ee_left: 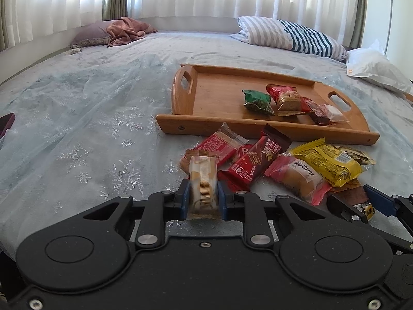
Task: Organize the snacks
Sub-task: 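Grasp the cookie packet with left tool while right tool grasps white-blue packet, then carry both packets over the tray, lowering them onto it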
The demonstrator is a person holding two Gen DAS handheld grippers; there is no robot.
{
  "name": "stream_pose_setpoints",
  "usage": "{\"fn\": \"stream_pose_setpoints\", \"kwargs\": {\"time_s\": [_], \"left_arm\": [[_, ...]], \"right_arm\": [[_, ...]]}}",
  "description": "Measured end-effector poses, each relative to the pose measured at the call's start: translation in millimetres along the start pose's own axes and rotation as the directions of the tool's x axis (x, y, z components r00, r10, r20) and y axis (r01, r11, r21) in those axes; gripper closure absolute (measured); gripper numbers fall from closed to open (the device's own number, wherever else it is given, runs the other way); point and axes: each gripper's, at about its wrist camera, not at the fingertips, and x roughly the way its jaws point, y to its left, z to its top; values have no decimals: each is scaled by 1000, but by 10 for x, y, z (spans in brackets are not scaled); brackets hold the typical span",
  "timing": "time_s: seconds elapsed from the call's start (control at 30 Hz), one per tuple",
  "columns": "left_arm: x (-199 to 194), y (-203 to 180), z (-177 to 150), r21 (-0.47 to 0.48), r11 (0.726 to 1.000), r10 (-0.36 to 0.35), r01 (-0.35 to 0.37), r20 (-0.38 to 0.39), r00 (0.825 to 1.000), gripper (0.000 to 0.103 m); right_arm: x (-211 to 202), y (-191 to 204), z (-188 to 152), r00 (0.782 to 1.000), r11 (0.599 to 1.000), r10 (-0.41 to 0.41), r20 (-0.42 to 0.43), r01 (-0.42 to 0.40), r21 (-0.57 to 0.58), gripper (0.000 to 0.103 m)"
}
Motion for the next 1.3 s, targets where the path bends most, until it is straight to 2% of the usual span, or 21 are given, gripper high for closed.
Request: {"fn": "stream_pose_setpoints", "kwargs": {"time_s": [0.4,0.6,0.8,0.97,1.3], "left_arm": [[-184,27,104,-8,1000,-8,8,37,999,82],[-197,31,180,-6,1000,-4,5,48,999,82],[-205,50,285,-5,1000,-1,2,76,997,82],[-171,58,407,-2,1000,-16,16,86,996,82],[-5,65,748,-4,998,-67,67,98,993,82]], "right_arm": [[-157,-77,42,1000,1000,-5,-27,5,-1,55],[-250,-163,80,1000,1000,-25,-2,25,6,55],[-257,-315,101,997,996,-81,16,81,23,56],[-248,-457,158,992,992,-120,34,118,49,55],[-114,-768,439,987,982,-143,74,133,131,56]]}}
